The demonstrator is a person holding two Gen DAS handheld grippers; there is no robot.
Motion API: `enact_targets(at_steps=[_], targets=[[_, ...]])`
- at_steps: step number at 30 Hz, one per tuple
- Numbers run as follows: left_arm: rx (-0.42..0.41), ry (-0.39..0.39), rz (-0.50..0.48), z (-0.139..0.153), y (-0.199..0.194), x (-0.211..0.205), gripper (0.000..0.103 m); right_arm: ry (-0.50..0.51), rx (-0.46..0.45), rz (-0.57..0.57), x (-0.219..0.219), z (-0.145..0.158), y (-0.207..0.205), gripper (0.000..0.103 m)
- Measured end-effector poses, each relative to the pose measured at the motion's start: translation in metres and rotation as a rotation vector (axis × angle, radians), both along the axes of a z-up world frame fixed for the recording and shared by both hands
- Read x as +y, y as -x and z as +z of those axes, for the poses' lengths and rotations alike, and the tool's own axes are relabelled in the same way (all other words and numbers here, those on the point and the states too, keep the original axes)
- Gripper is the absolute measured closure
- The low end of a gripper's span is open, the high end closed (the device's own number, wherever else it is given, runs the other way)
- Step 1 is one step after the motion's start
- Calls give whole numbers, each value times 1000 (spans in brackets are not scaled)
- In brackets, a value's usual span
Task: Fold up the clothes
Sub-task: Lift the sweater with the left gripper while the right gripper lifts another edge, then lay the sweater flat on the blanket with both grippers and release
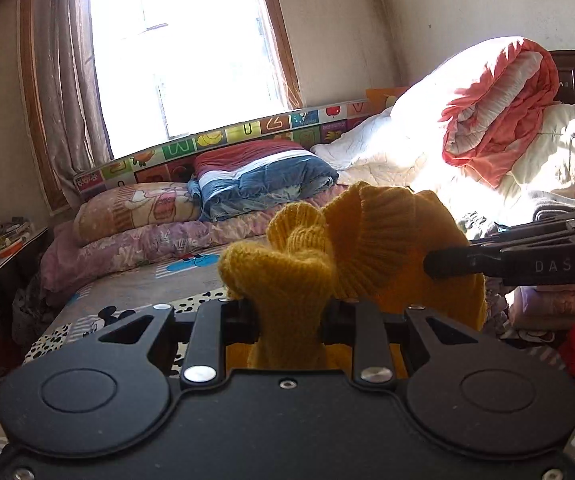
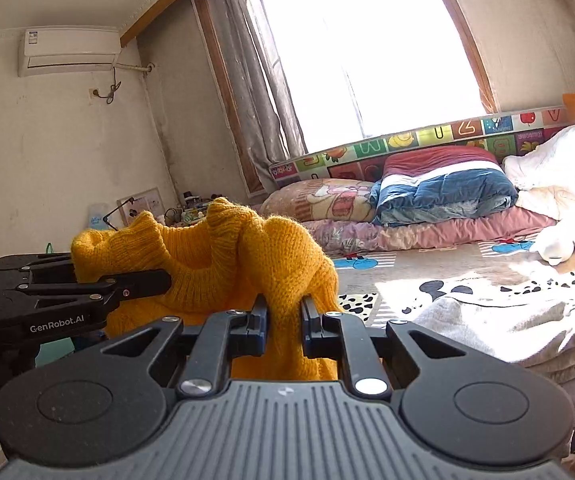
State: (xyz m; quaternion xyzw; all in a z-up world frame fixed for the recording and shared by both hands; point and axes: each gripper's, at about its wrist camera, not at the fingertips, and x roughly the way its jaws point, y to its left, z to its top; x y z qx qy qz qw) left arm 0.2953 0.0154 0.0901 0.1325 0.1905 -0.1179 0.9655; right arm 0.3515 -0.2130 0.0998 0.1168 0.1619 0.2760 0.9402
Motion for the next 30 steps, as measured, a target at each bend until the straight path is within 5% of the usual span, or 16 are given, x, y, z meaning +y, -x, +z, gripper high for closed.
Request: enact_targets(at_steps=[6, 12, 24, 30], targets=[[170, -70, -58, -89, 59, -9, 78, 79, 121, 41, 10, -92, 37, 86], [236, -108, -83, -131, 123, -23, 78, 82, 231, 47, 5, -168, 111, 86], [325, -138, -53, -190, 201, -40, 79, 11, 340, -16, -12, -221, 207, 85], [373, -158, -59, -193, 231, -38, 74, 32, 408, -26, -16, -233, 240, 82]])
